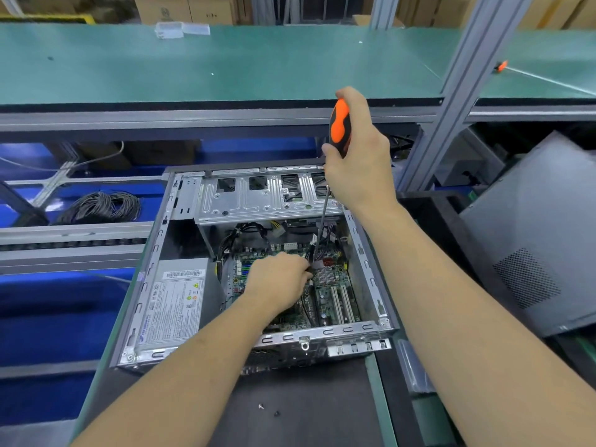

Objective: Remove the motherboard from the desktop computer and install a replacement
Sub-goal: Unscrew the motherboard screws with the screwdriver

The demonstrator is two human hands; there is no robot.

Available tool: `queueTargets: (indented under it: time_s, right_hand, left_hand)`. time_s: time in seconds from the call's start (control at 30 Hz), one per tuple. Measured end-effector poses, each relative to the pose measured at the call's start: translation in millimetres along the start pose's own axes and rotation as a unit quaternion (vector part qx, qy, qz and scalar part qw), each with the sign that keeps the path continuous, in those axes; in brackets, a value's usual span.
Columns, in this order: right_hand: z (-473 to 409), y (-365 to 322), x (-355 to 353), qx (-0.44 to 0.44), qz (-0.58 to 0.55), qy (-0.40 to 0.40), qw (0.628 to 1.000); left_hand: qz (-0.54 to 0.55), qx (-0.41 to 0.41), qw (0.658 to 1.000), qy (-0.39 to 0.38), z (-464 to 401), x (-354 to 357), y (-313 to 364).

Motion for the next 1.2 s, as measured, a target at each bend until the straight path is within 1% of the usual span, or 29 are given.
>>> queueTargets:
  time_s: [0.1,0.23,0.4,0.47,0.57,0.67,0.8,0.97,1.2]
  right_hand:
    - [-0.8,-3.3,0.6,-0.004,0.004,-0.005,1.0]
    - [0.2,-9.1,0.4,-0.013,0.01,-0.002,1.0]
    - [2.0,-11.7,-3.1,-0.014,0.016,0.007,1.0]
    - [2.0,-10.7,-2.7,-0.011,0.016,0.002,1.0]
    - [3.8,-9.6,-0.9,-0.008,0.01,0.0,1.0]
    - [5.8,-8.1,-1.9,-0.007,0.007,0.008,1.0]
    - [6.2,-4.3,-4.2,0.0,0.004,0.011,1.0]
    - [9.5,0.6,-3.3,0.006,0.004,0.011,1.0]
    - [9.0,8.8,-3.3,0.02,-0.005,0.018,1.0]
  left_hand:
    - [0.001,0.026,0.999,0.033,3.9,-9.4,-10.4]
    - [0.038,0.029,0.991,0.128,13.9,-36.4,-20.0]
    - [0.045,0.037,0.982,0.181,27.0,-45.1,-25.9]
    - [0.035,0.018,0.983,0.179,26.3,-44.3,-32.7]
    - [0.018,-0.033,0.988,0.153,21.9,-35.4,-49.5]
    - [0.067,-0.065,0.98,0.174,26.5,-31.6,-62.3]
    - [0.096,-0.067,0.97,0.215,30.3,-36.3,-59.6]
    - [0.146,-0.063,0.968,0.196,29.2,-30.6,-65.1]
    - [0.155,-0.051,0.969,0.183,27.7,-26.3,-60.8]
Point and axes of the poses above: each hand's wrist, its own z-axis away from the middle knuckle, its own x-axis out of the palm, y = z × x, the point moved 10 cm from there along -z, towards the middle knuckle, and after that the axes turned 10 degrees about -y, right-handed, at the moved point
